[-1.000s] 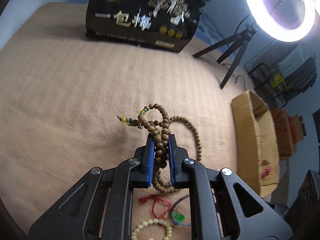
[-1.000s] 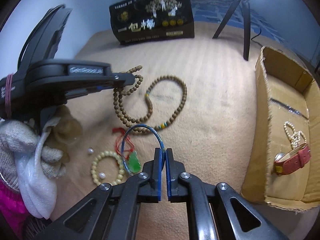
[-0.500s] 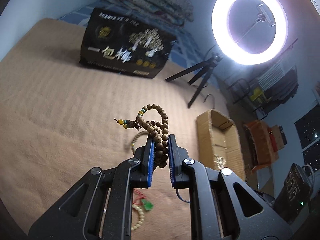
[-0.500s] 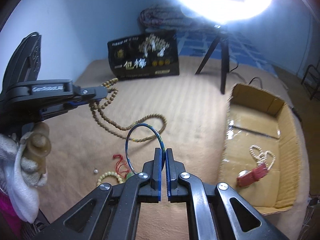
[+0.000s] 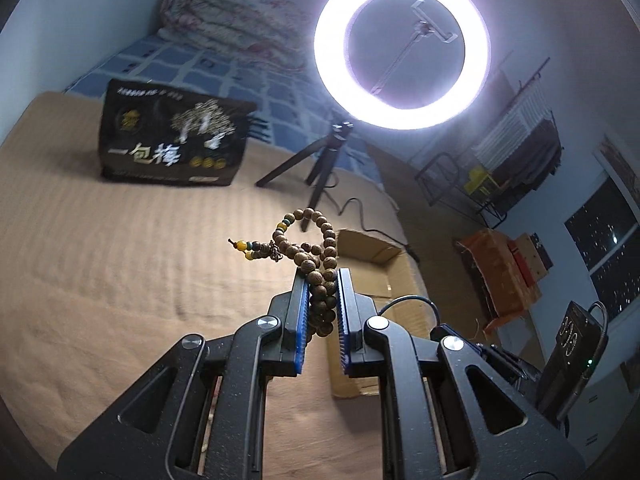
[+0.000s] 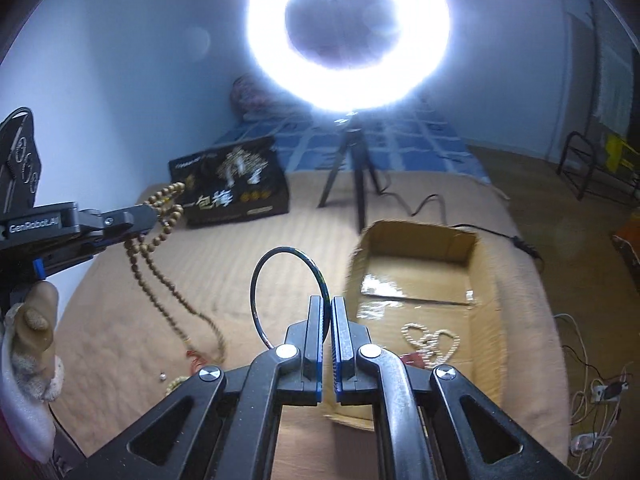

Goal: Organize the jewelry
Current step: 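Lift the mala and bangle and carry both over the cardboard box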

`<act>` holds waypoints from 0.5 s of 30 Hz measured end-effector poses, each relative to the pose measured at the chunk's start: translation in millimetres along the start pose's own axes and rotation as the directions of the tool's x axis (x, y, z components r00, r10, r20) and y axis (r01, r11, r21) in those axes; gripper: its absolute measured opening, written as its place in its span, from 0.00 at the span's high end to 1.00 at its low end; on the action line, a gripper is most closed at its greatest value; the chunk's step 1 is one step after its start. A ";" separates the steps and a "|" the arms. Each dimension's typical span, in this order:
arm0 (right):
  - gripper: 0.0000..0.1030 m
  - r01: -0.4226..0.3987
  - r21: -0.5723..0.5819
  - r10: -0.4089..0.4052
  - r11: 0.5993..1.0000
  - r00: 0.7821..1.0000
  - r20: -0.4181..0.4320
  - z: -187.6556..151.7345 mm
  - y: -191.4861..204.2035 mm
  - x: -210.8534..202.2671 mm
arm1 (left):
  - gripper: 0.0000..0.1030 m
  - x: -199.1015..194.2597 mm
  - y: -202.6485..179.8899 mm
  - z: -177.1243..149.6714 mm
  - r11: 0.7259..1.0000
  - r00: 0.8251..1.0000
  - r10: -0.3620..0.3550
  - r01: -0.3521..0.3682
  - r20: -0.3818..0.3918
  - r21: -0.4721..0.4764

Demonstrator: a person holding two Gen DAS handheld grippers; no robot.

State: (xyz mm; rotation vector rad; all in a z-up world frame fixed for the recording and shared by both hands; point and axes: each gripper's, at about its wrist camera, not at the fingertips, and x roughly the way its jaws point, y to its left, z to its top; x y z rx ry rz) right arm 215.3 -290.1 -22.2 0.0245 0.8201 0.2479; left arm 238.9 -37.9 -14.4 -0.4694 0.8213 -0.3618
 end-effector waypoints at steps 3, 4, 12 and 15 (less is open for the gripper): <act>0.99 0.028 0.016 -0.028 0.999 1.000 0.008 -0.6 -15.1 -5.6 | 0.89 2.1 -13.7 3.6 1.000 1.000 -0.016 0.016 0.003 0.016; 0.99 0.037 0.023 -0.037 0.999 0.999 0.007 -0.6 -20.7 -7.0 | 0.89 3.3 -18.9 6.1 1.000 1.000 -0.022 0.022 0.006 0.021; 0.99 0.114 0.072 -0.114 0.991 0.993 -0.005 -4.4 -62.7 -5.2 | 0.89 9.3 -63.7 26.6 0.995 0.996 -0.082 0.080 0.021 0.064; 0.99 0.134 0.092 -0.133 0.987 0.991 -0.015 -4.8 -76.9 -0.3 | 0.89 13.9 -84.3 35.2 0.991 0.995 -0.098 0.095 0.027 0.092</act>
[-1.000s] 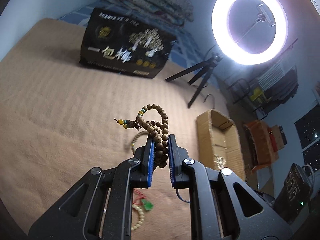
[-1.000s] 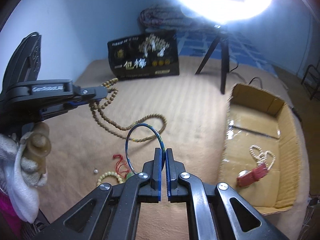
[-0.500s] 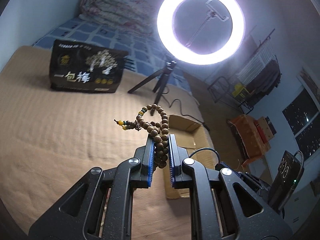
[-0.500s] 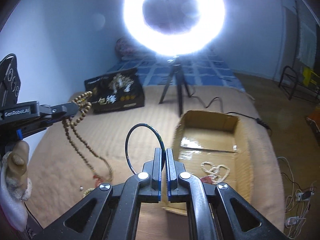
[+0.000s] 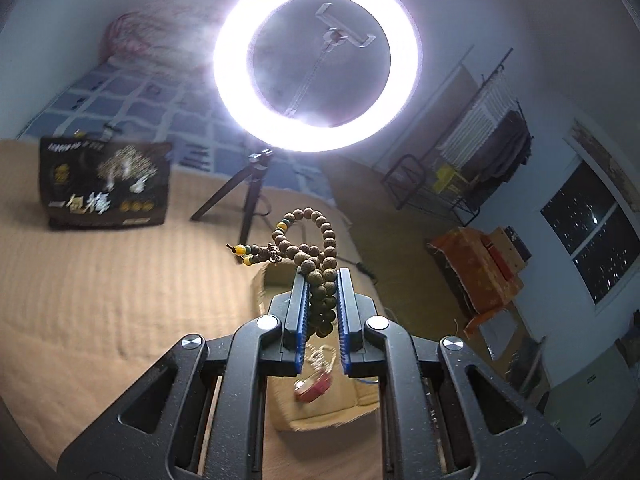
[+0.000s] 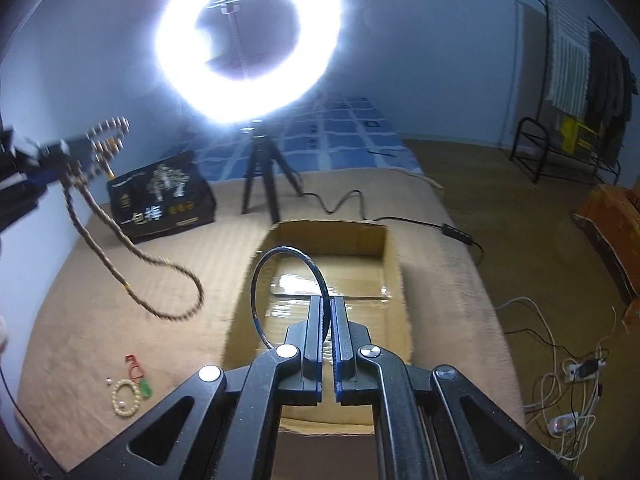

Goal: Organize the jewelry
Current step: 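Lift the mala and bangle and carry both over the cardboard box, then lower and open both tools to release the mala and bangle into the box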

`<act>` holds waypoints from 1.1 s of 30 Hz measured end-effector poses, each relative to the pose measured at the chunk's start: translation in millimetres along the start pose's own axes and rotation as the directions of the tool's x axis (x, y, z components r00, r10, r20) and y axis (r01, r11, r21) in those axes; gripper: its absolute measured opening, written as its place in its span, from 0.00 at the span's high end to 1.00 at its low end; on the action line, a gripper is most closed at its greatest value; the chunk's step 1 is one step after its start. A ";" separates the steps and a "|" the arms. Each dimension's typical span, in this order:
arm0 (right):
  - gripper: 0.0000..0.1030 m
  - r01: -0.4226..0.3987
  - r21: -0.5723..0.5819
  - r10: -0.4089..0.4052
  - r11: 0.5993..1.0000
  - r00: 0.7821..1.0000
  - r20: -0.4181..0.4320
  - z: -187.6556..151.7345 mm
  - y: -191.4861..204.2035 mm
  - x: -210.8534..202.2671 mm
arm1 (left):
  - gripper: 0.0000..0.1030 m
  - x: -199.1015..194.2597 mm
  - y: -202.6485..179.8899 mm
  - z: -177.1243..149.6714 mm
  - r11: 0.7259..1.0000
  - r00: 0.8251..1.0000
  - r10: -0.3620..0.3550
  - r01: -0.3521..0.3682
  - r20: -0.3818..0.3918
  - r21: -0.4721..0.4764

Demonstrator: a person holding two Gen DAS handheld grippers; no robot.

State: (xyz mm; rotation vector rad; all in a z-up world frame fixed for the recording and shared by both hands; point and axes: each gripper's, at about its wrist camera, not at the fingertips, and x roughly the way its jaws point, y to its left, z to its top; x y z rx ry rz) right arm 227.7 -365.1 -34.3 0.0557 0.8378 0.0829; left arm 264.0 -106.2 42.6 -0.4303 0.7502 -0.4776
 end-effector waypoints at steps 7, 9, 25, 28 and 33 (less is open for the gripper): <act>0.99 0.035 0.033 -0.035 0.999 0.999 -0.018 -0.1 -22.5 10.0 | 0.89 28.4 -30.3 15.0 0.999 1.000 -0.023 0.023 -0.009 0.036; 0.99 0.043 0.039 -0.042 0.998 0.999 -0.026 -0.4 -27.6 13.4 | 0.89 37.1 -34.4 15.5 0.999 1.000 -0.025 0.025 -0.019 0.040; 0.99 0.097 0.050 -0.090 0.994 0.987 -0.135 -11.6 -42.7 53.8 | 0.89 142.6 -26.6 -10.2 0.997 0.988 0.021 -0.010 -0.151 0.074; 0.99 0.103 0.033 -0.096 0.994 0.982 -0.160 -15.8 -40.1 62.2 | 0.89 154.6 -21.4 -18.9 0.995 0.983 0.043 -0.027 -0.178 0.092; 0.99 0.106 0.011 -0.103 0.994 0.977 -0.188 -21.3 -34.4 71.3 | 0.89 172.2 -10.3 -32.9 0.995 0.973 0.052 -0.031 -0.225 0.095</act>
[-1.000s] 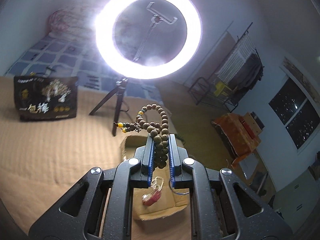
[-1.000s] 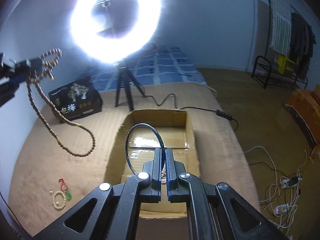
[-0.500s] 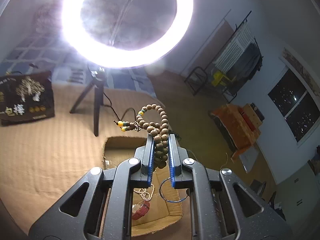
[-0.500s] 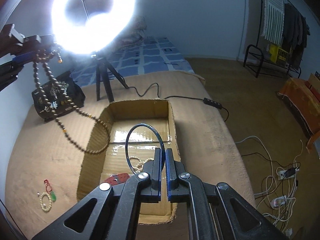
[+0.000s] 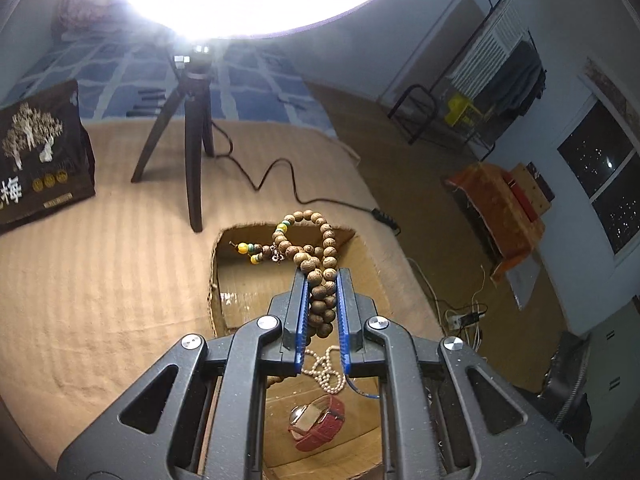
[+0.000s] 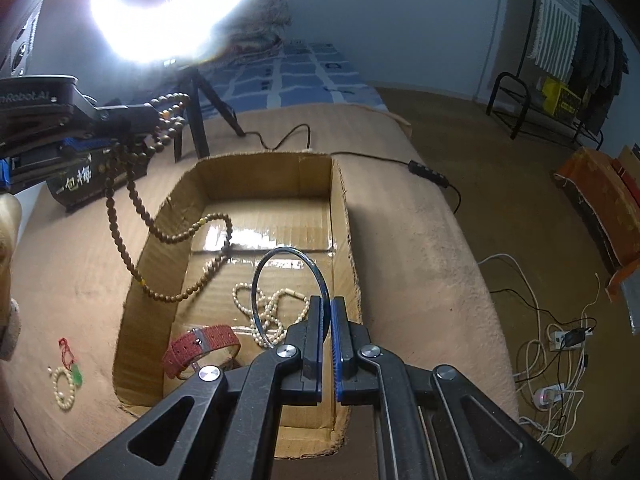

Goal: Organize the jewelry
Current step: 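Lower and open both tools to release the mala and bangle into the box, then move both open tools back toward the cream bead bracelet on the blanket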

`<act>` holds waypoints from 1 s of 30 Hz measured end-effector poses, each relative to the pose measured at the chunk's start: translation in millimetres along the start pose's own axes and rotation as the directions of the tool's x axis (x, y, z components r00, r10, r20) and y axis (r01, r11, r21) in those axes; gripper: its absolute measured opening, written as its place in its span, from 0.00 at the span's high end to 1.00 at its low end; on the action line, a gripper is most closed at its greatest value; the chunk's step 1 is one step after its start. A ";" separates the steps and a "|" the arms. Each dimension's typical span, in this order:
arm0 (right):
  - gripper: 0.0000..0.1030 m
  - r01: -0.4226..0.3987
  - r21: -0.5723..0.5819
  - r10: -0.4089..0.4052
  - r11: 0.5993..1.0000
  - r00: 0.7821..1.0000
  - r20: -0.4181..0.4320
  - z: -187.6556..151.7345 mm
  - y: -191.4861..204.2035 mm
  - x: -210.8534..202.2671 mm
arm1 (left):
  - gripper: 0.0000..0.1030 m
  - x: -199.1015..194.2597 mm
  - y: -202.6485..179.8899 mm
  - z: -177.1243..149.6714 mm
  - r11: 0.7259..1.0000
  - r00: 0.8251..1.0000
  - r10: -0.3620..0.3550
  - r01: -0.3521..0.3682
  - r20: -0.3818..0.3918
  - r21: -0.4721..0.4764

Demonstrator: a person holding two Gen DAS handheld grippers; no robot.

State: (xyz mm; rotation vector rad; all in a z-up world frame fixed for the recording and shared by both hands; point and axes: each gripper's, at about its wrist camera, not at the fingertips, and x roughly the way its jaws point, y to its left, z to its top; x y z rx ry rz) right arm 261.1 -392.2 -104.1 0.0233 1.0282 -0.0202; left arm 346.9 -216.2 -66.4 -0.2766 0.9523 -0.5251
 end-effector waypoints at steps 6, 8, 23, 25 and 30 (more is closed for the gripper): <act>0.94 -0.001 -0.019 0.001 1.000 1.000 -0.009 -2.2 5.5 1.4 | 0.89 12.2 -1.8 -10.0 1.000 0.999 0.006 -0.005 -0.040 0.022; 0.77 -0.003 -0.027 0.003 1.000 1.000 -0.002 -2.2 7.8 -0.9 | 0.89 11.2 -3.4 -10.5 0.999 0.999 0.017 -0.016 -0.040 0.030; 0.70 -0.008 -0.039 0.010 0.999 0.999 0.048 -1.7 14.8 -32.8 | 0.80 -31.8 5.0 -17.9 0.998 0.999 0.054 -0.053 -0.002 0.031; 0.63 -0.016 -0.035 0.018 0.999 0.998 0.061 -1.3 15.4 -38.5 | 0.80 -40.1 6.9 -18.9 0.998 0.998 0.060 -0.061 0.009 0.034; 0.52 -0.051 -0.044 0.055 0.998 0.995 0.088 -1.7 23.8 -53.5 | 0.80 -69.0 17.8 -22.1 0.995 0.995 0.088 -0.089 0.039 0.039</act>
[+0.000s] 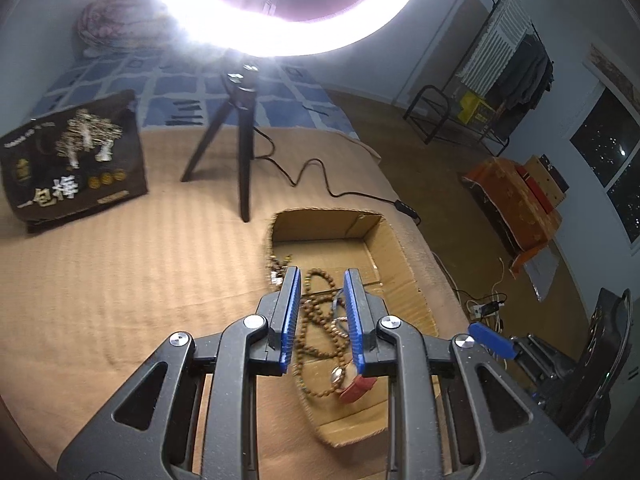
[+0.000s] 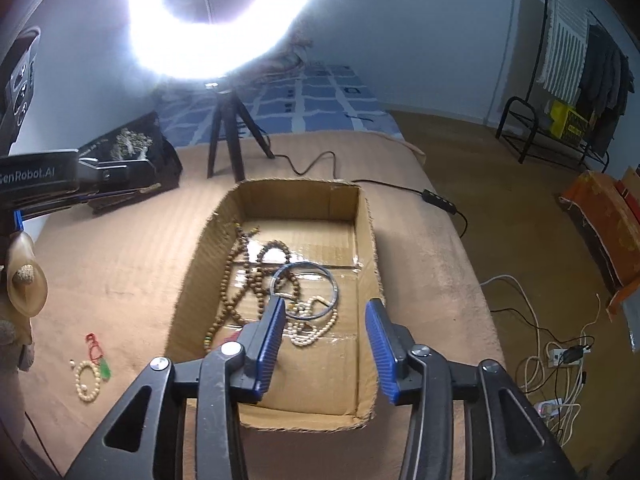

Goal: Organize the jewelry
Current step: 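Move both open tools back toward the cream bead bracelet on the blanket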

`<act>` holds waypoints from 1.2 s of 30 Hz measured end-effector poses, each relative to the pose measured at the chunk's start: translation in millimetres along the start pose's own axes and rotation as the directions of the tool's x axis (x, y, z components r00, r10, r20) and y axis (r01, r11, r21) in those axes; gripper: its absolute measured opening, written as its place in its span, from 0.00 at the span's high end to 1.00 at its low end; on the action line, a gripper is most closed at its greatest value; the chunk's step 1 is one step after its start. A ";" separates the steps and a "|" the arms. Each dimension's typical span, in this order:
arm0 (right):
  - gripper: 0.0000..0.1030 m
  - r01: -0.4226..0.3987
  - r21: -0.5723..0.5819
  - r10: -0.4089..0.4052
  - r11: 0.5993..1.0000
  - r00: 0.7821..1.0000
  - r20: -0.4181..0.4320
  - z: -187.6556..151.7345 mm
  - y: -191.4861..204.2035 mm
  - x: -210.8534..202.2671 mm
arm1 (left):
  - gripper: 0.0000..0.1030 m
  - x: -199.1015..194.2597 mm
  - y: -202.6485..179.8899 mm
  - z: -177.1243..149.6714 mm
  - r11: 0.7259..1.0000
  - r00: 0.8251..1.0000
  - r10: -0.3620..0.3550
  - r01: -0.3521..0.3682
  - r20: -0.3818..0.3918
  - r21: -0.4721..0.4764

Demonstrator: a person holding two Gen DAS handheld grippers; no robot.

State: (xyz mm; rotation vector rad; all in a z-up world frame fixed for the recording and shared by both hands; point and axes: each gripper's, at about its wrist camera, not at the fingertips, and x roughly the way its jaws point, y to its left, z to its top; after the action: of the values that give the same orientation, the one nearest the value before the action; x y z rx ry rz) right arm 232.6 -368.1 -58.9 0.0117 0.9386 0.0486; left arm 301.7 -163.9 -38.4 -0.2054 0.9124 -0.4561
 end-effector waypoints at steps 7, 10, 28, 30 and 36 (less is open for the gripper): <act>0.28 -0.083 -0.026 0.084 0.996 0.996 0.043 -4.7 24.3 -17.8 | 0.67 -50.6 28.4 -12.3 0.997 0.996 0.073 -0.074 0.046 0.021; 0.25 -0.125 -0.046 0.127 0.991 0.991 0.034 -7.2 38.9 -20.3 | 0.50 -77.0 47.4 -24.3 0.994 0.991 0.105 -0.107 0.080 0.023; 0.31 -0.346 -0.108 0.334 0.932 0.935 -0.121 -33.0 126.9 2.6 | 0.50 -115.2 152.9 -151.5 0.978 0.987 0.148 -0.155 -0.056 -0.136; 0.39 -0.375 -0.109 0.357 0.920 0.921 -0.156 -37.5 138.6 9.8 | 0.50 -109.0 158.5 -161.9 0.977 0.988 0.135 -0.146 -0.080 -0.153; 0.53 -0.444 -0.118 0.404 0.888 0.878 -0.258 -54.2 173.3 32.9 | 0.64 -89.6 166.5 -183.8 0.976 0.984 0.109 -0.132 -0.138 -0.171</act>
State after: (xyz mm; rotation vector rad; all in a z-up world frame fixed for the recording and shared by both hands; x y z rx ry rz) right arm 202.0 -194.0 -112.0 0.0526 1.1449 0.5531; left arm 156.5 28.7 -144.8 -0.2861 1.0873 -0.2760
